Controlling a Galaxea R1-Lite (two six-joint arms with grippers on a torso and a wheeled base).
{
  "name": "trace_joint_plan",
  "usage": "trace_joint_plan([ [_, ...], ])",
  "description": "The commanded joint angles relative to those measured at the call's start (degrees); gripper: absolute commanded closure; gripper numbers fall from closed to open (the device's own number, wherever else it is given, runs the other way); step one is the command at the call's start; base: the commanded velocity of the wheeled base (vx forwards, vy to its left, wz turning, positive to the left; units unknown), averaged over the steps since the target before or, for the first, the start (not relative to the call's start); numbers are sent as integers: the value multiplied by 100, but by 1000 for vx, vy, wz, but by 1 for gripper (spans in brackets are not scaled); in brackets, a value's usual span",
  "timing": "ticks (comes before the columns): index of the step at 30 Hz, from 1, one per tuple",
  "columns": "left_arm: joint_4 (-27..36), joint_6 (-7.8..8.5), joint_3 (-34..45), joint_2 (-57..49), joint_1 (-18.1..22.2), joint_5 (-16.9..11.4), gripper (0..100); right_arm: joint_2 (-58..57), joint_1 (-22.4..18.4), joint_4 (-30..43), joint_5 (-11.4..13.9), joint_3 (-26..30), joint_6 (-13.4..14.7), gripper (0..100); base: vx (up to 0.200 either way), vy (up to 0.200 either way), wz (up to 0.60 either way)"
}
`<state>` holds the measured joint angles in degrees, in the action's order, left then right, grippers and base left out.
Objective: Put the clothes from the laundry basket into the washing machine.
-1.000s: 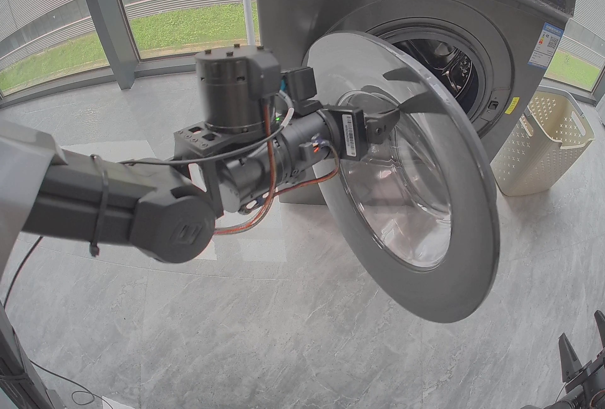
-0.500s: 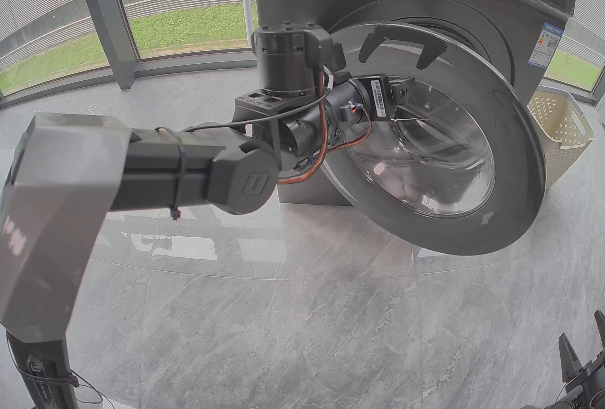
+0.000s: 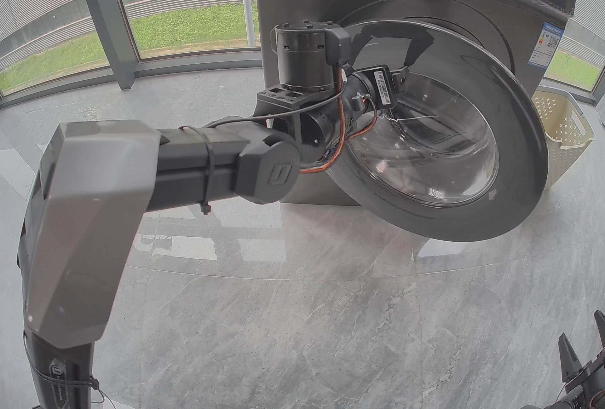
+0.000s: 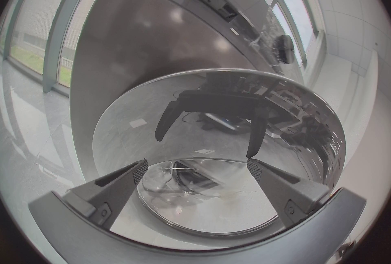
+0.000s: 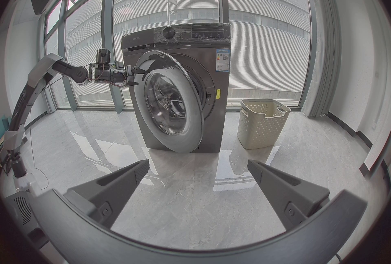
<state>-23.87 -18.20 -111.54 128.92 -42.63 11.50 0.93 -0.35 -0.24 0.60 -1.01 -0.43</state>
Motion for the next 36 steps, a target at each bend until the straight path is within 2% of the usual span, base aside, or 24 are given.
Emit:
trace_joint_plan([
  [1, 163, -193, -305, 213, 18, 125, 0, -40, 0, -2, 2, 101, -1, 0, 0, 0, 0],
  [4, 251, -316, -280, 90, -8, 125, 0, -40, 0, -2, 2, 101, -1, 0, 0, 0, 0],
  [8, 286, -333, 186, -253, -123, 116, 0, -40, 0, -2, 2, 101, -1, 0, 0, 0, 0],
  [9, 260, -316, 898, -701, -202, 107, 0, -40, 0, -2, 2, 101, -1, 0, 0, 0, 0],
  [12, 181, -263, 2242, -1580, -325, 2, 0, -40, 0, -2, 2, 101, -1, 0, 0, 0, 0],
  [14, 163, -228, 3455, -2441, -395, -253, 0, -40, 0, -2, 2, 101, -1, 0, 0, 0, 0],
  [17, 119, -149, 4721, -3461, -413, -446, 0, -40, 0, -2, 2, 101, -1, 0, 0, 0, 0],
  [18, 111, -131, 4879, -3593, -413, -464, 0, -40, 0, -2, 2, 101, -1, 0, 0, 0, 0],
  [19, 58, 45, 5749, -4340, -404, -508, 0, -40, 0, -2, 2, 101, -1, 0, 0, 0, 0],
  [21, -4, 387, 6663, -5166, -316, -534, 0, -40, 0, -2, 2, 101, -1, 0, 0, 0, 0],
  [22, -30, 510, 6953, -5447, -272, -543, 0, -40, 0, -2, 2, 101, -1, 0, 0, 0, 0],
  [23, -39, 537, 7015, -5500, -255, -543, 0, -40, 0, -2, 2, 101, -1, 0, 0, 0, 0],
  [25, -74, 836, 8069, -6599, 115, -552, 0, -40, 0, -2, 2, 101, -1, 0, 0, 0, 0],
  [27, -74, 985, 8509, -7082, 282, -552, 0, -40, 0, -2, 2, 101, -1, 0, 0, 0, 0],
  [28, -65, 1178, 8896, -7565, 501, -552, 0, -40, 0, -2, 2, 101, -1, 0, 0, 0, 0],
  [31, -4, 1372, 9537, -8348, 1143, -613, 0, -40, 0, -2, 2, 101, -1, 0, 0, 0, 0],
  [34, 5, 1389, 10170, -8998, 1661, -851, 0, -40, 0, -2, 2, 101, -1, 0, 0, 0, 0],
  [36, 23, 1363, 10451, -9420, 2022, -912, 0, -40, 0, -2, 2, 101, -1, 0, 0, 0, 0],
])
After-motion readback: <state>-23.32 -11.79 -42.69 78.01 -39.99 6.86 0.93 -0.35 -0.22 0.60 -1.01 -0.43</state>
